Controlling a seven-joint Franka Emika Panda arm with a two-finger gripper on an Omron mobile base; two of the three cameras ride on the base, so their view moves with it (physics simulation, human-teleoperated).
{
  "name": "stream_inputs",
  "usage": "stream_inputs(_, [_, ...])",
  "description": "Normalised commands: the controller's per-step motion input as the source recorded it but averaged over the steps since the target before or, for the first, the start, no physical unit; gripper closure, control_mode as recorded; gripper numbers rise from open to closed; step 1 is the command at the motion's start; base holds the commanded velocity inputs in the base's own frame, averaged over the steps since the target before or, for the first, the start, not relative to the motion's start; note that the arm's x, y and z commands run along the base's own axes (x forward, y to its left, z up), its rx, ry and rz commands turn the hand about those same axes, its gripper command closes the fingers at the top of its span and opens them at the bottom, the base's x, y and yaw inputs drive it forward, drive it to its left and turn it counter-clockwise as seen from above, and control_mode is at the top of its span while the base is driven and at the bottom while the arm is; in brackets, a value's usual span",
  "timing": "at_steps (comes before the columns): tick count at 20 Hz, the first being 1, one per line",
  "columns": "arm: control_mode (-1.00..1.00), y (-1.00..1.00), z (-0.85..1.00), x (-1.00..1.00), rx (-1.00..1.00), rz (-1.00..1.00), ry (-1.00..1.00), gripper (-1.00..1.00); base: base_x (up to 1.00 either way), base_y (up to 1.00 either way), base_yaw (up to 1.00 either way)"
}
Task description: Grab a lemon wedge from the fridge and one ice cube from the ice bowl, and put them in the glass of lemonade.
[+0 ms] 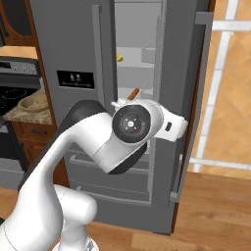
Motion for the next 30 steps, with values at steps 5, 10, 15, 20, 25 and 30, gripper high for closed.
stream_inputs(5, [-1.00, 1.00, 0.48, 0.04, -0.47, -0.04, 0.13, -1.00, 0.00, 0.00, 0.00])
stream_inputs(10, [-1.00, 1.00, 0.14, 0.44, -0.54, -0.09, 0.33, -1.00, 0.00, 0.00, 0.00])
stream_inputs(15, [-1.00, 1.00, 0.00, 0.69, -0.51, -0.14, 0.29, -1.00, 0.00, 0.00, 0.00])
stream_inputs(20, [-1.00, 0.51, -0.02, 0.89, -0.44, -0.10, 0.27, -1.00, 0.00, 0.00, 0.00])
stream_inputs(25, [-1.00, -0.29, -0.37, 1.00, -0.22, -0.05, 0.16, -1.00, 0.00, 0.00, 0.00])
stream_inputs(30, [-1.00, -0.67, -0.40, 0.85, -0.01, -0.02, 0.18, -1.00, 0.00, 0.00, 0.00])
